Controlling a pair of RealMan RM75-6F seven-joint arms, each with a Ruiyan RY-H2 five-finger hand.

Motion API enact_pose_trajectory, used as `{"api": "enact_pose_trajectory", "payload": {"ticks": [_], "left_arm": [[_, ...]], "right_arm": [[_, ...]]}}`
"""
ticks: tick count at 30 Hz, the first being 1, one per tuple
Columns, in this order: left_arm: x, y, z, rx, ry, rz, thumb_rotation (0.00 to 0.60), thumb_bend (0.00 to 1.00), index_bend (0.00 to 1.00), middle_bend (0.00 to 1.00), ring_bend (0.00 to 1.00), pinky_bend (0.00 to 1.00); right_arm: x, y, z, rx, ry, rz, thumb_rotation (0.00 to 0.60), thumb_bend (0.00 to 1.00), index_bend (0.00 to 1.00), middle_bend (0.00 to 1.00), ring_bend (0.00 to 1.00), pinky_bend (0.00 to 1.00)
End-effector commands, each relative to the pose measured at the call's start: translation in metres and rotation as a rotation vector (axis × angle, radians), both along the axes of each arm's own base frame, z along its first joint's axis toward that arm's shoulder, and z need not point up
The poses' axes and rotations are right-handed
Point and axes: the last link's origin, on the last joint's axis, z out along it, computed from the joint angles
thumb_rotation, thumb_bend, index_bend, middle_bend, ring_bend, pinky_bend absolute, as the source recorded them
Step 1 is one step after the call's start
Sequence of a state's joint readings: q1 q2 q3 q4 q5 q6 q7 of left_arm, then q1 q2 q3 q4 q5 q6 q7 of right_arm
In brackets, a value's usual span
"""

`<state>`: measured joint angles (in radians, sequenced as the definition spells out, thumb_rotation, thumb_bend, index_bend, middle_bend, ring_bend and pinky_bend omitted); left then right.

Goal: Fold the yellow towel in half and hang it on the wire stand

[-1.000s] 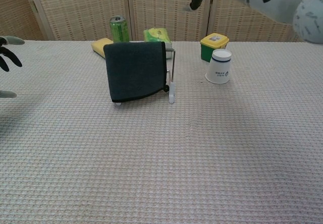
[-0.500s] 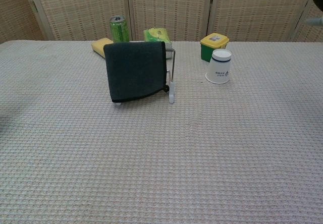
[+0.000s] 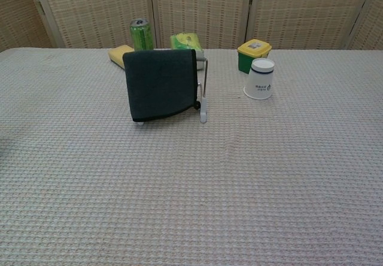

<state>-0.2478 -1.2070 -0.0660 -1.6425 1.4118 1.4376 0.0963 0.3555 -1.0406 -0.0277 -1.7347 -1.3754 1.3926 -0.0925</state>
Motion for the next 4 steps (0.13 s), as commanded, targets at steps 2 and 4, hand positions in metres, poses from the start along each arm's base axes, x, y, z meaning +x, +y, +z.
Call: {"api": "enact_pose_trajectory", "payload": {"ticks": [2, 4], "left_arm": [[0.000, -0.018, -0.001, 0.017, 0.009, 0.001, 0.600, 0.13, 0.11, 0.30, 0.30, 0.41], [0.000, -0.025, -0.001, 0.028, -0.003, 0.010, 0.600, 0.13, 0.12, 0.30, 0.30, 0.41]], "right_arm": [[-0.018, 0.021, 0.002, -0.021, -0.012, -0.039, 0.600, 0.28, 0.06, 0.23, 0.17, 0.28], [-0.023, 0.029, 0.002, -0.026, -0.024, -0.057, 0.600, 0.28, 0.06, 0.23, 0.17, 0.28]]}}
